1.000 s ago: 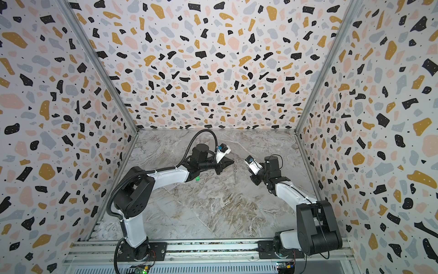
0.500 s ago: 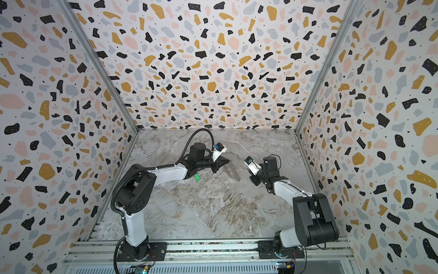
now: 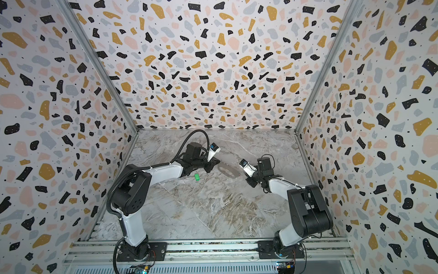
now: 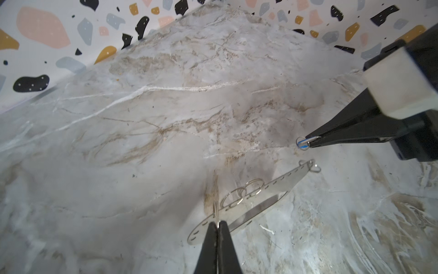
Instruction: Remove the keys from the keyring
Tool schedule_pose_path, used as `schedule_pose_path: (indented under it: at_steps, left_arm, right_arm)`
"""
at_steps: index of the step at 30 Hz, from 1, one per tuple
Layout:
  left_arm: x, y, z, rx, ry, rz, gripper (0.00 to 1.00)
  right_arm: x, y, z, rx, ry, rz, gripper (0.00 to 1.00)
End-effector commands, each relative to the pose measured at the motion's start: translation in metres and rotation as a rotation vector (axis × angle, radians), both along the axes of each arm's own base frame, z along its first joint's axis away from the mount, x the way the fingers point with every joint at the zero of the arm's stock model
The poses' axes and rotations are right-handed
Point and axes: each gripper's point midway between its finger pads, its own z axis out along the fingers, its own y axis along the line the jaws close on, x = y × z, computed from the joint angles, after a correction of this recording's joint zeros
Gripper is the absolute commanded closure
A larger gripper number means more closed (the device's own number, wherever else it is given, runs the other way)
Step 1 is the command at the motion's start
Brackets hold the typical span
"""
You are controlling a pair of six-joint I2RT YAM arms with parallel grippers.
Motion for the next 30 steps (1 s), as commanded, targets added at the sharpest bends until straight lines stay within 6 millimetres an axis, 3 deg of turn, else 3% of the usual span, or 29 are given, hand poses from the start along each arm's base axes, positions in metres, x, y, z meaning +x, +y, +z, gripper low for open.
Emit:
schedule_pose_path:
  at_steps: [1,8,14,19,21,24,28,30]
  left_arm:
    - [0.006,0.009,-0.001,0.009,0.013,0.062,1.0]
    - [0.026,0.019,-0.003,0.036,0.027,0.159,1.0]
    - [0.03,0.035,-0.016,0.058,0.076,0.231,1.0]
    - [0.031,0.042,-0.018,0.043,0.088,0.265,0.99]
    - [0.033,0.042,-0.015,0.036,0.087,0.274,0.9]
    - [0.035,0.043,-0.005,0.022,0.065,0.283,0.74]
    - [0.034,0.047,0.019,-0.023,0.003,0.302,0.56]
    - [0.034,0.053,0.035,-0.04,-0.029,0.323,0.51]
  right_arm:
    - [0.008,0.005,0.01,-0.004,-0.024,0.013,1.0]
    - [0.014,0.003,0.002,-0.032,-0.008,-0.003,0.99]
    - [0.013,-0.003,-0.011,-0.061,0.038,-0.031,0.97]
    - [0.014,-0.004,-0.015,-0.063,0.054,-0.043,0.89]
    - [0.016,-0.003,-0.015,-0.057,0.057,-0.045,0.85]
    - [0.019,-0.003,-0.012,-0.053,0.049,-0.057,0.69]
    - [0.026,-0.005,0.001,-0.05,0.017,-0.084,0.54]
    - [0.035,-0.012,0.015,-0.042,-0.02,-0.134,0.5]
